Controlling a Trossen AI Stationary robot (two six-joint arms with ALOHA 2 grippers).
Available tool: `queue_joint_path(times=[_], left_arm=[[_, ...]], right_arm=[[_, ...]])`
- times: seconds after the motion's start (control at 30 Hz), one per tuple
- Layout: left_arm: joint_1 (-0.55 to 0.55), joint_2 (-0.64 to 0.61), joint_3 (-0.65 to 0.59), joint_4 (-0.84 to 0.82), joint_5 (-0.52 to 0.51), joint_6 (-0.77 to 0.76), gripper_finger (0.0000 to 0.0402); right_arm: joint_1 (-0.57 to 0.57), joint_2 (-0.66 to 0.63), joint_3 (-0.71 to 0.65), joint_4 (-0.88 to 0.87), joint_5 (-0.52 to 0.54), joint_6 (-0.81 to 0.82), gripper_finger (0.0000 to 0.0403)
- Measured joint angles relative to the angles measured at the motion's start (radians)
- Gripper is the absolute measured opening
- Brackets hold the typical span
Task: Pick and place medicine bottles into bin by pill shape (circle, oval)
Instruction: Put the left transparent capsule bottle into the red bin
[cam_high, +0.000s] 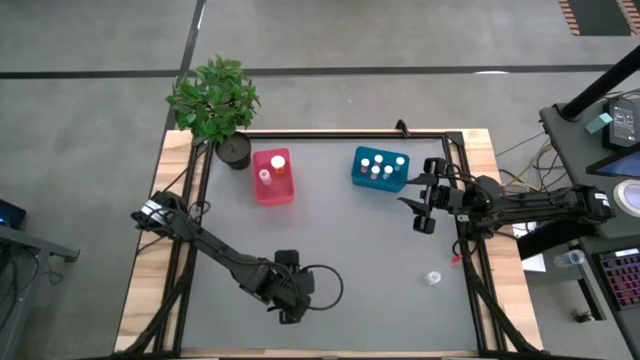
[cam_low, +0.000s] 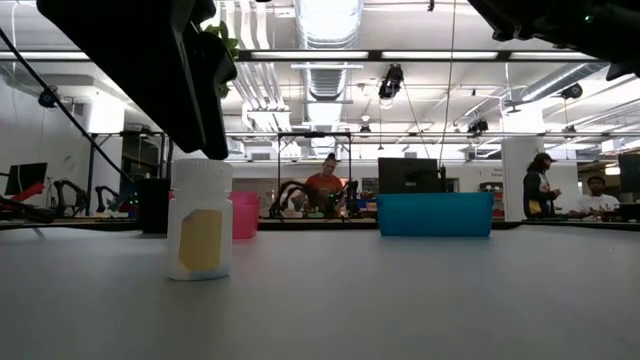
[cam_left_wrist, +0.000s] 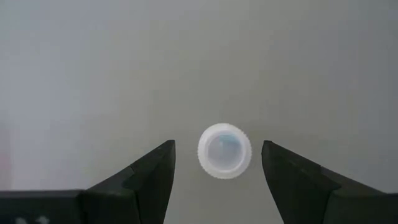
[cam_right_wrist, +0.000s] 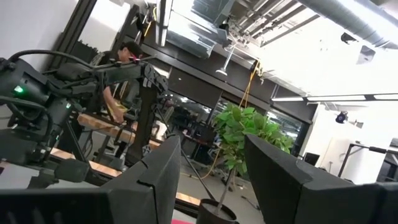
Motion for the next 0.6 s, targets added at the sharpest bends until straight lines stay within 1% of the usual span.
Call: queue_joint_path(times=[0.2,0.4,0.6], left_arm=[[0.0,0.0,-0.014,0.007,-0.001,0.007,0.0219],[0.001,0.0,-0.073,0.138,-0.002,0.026,0.0219],[0.001,0.0,-0.084,0.148,-0.003,0.029,0.0218]], right_arm=[[0.0,0.0,0.0,0.0,0.0,0.001,0.0166],[0.0,0.0,0.001,0.0,0.0,-0.001,0.0166],[0.0,0.0,0.001,0.0,0.0,-0.001,0.0166]])
